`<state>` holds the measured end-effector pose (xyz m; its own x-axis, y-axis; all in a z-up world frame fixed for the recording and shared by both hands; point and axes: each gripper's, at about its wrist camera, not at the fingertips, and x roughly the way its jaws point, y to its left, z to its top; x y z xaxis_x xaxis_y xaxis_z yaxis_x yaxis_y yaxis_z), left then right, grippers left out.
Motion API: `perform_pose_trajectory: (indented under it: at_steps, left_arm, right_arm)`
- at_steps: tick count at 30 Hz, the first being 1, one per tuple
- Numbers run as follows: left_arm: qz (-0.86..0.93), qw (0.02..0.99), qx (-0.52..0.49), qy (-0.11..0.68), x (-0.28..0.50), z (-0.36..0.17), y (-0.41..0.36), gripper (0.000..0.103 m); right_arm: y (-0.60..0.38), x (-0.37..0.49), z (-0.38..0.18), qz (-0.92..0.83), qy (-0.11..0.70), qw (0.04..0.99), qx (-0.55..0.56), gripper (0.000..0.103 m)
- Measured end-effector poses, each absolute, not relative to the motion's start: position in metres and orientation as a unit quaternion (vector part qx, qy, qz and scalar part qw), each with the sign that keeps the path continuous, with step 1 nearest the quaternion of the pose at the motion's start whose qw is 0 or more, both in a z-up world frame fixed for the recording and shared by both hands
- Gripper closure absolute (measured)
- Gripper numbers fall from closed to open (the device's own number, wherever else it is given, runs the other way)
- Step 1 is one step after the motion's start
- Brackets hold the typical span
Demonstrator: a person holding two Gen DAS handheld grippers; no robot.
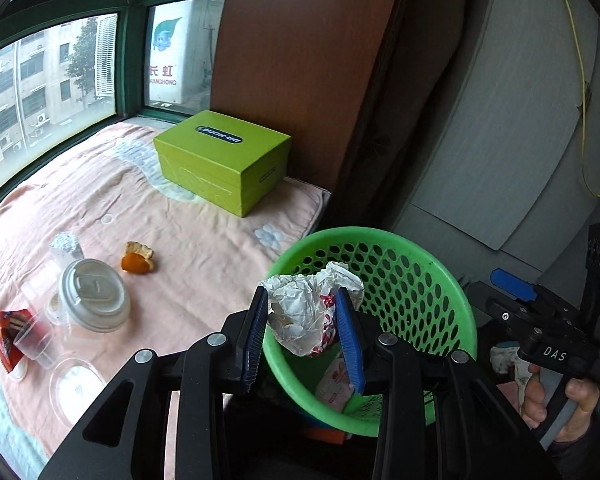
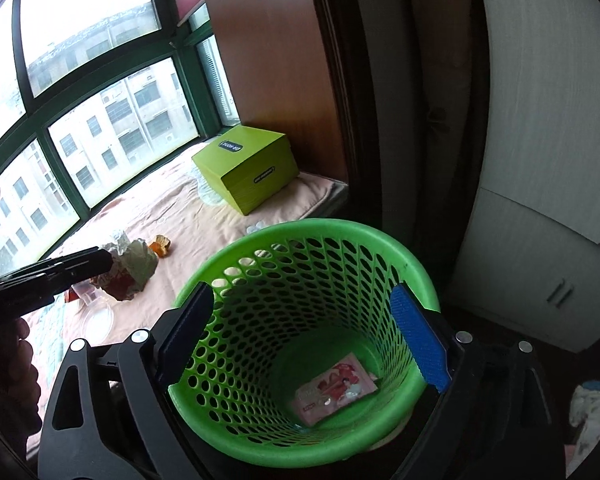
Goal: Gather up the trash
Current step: 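Carry the tissue with the left tool to the green basket and release, then return the left tool from the basket to the table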
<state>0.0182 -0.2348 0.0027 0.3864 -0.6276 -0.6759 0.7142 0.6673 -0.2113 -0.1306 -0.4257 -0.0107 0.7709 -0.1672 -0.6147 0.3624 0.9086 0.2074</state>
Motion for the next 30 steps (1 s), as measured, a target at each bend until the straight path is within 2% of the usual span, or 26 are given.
perform_pose_trajectory:
  at_steps: [9, 18, 30]
  left_arm:
    - [-0.433, 0.807, 0.075, 0.394, 0.004, -0.010, -0.273, 0.065]
    - [-0.441, 0.801, 0.076, 0.398, -0.003, -0.020, -0.280, 0.042]
    - [-0.362, 0.841, 0.046, 0.399, 0.021, -0.016, -0.212, 0.039]
  right_arm:
    - [-0.440, -0.145, -0.013, -0.155, 0.301, 0.924, 0.178, 0.013]
    - [-0.442, -0.148, -0.015, -0.156, 0.302, 0.922, 0.183, 0.013]
    - [-0.417, -0.122, -0.012, -0.119, 0.313, 0.928, 0.166, 0.012]
